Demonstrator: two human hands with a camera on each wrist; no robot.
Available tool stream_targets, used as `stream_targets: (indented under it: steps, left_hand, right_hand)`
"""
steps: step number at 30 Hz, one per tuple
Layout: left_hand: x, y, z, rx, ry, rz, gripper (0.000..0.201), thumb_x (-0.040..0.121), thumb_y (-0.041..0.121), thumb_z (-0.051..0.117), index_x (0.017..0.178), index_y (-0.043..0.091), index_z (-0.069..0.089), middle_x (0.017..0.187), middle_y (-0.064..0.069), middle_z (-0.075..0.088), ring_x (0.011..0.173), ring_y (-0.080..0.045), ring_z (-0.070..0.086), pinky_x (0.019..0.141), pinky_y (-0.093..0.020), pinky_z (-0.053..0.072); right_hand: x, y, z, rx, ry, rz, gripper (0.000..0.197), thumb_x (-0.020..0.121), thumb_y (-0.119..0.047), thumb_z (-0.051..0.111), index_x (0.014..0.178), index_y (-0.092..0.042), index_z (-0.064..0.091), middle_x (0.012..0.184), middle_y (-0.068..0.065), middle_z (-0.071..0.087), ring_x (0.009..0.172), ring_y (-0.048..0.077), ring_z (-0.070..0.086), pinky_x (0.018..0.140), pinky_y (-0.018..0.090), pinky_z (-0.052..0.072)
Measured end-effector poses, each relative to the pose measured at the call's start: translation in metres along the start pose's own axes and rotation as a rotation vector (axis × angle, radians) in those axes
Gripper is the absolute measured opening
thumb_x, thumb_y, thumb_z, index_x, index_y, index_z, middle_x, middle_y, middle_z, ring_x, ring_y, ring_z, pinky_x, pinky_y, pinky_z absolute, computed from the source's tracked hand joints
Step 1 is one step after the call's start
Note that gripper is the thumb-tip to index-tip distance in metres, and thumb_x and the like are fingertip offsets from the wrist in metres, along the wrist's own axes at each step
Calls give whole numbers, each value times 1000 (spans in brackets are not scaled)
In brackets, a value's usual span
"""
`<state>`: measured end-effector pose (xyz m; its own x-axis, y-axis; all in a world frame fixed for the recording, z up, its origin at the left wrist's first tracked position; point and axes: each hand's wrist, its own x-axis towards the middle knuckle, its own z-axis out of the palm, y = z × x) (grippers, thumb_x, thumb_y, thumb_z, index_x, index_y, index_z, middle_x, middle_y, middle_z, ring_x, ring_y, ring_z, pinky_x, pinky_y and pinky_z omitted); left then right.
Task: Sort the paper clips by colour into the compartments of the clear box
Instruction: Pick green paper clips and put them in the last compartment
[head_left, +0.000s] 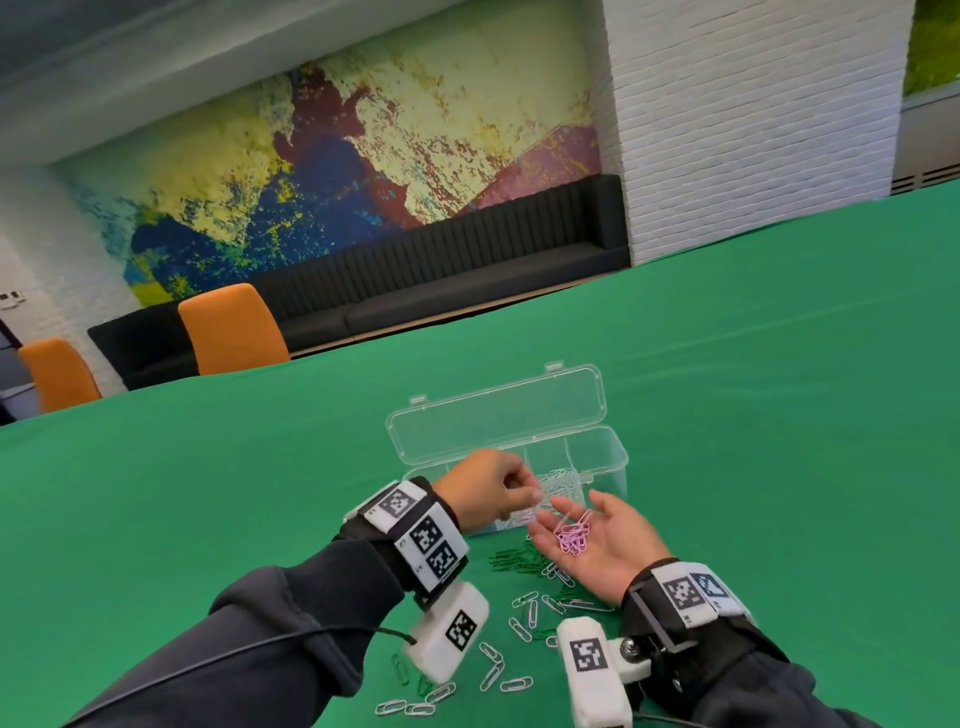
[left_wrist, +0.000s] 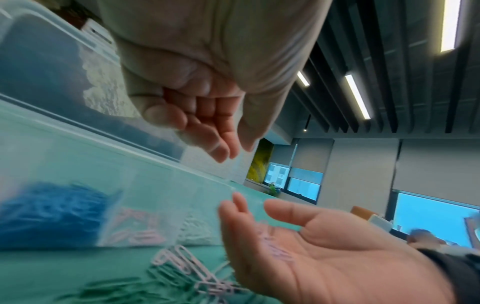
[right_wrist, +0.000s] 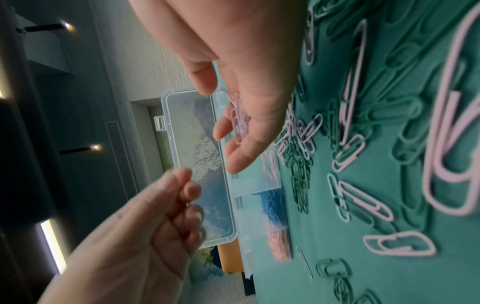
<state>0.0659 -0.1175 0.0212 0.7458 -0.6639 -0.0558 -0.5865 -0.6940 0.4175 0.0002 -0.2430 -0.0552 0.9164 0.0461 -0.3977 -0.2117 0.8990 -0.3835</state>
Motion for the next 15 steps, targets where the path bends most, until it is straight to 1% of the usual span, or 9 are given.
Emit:
stream_targets:
  steps: [2,4,6,8,10,11,13,15]
  left_hand:
    - [-8,-13,-10,11,44,-37,11,93,22,57,93,12,62,74,11,57,58,-1,51,57,-10,43]
    - [-19,-35,-16,41,34,-101,10,93,22,56,87,15,60,73,10,58,57,0,51,53,-7,42]
    - [-32,-60,-17,128,-39,-192,15,93,22,55,79,19,56,72,10,56,58,2,51,51,-7,41]
    - [-41,-83,-10,266,-126,-272,17,93,23,55,77,22,52,73,10,54,65,-1,52,52,-8,40]
    - [-46,-99,-1,377,-178,-301,16,92,26,57,78,25,49,76,12,51,74,-5,52,57,-9,38]
    - [-46,-104,3,398,-185,-308,15,91,27,58,80,25,48,77,13,49,76,-7,50,60,-9,37]
    - [-44,-107,8,389,-182,-302,11,91,27,58,87,21,50,81,10,50,80,-9,50,67,-13,40]
    - [-42,-101,10,371,-183,-244,8,91,23,58,92,17,53,87,6,53,83,-10,51,67,-11,39]
  right_hand:
    - [0,1,0,29,-7,11,42,101,-31,31,94,3,54,93,24,55,84,35,56,56,43,56]
    - [-2,0,0,50,-10,2,41,102,-32,31,94,2,54,91,23,54,82,33,56,53,40,56]
    - [-5,-2,1,62,-7,-20,41,102,-32,30,93,0,54,87,21,54,78,31,55,50,36,56]
    - [-6,-2,1,63,-1,-31,41,102,-32,31,92,0,54,84,20,54,74,29,55,48,33,56]
    - [-5,-1,0,47,4,-32,41,101,-32,31,92,0,54,82,19,54,72,28,55,47,32,55]
    - [-5,0,0,38,6,-30,40,101,-32,31,92,0,54,83,19,54,71,28,55,47,32,55]
    - [-5,1,0,21,13,-33,40,101,-33,32,92,-1,55,83,19,54,71,27,55,48,31,56]
    - [-6,0,0,4,21,-39,39,101,-32,32,92,-2,55,82,17,54,70,24,54,47,28,55]
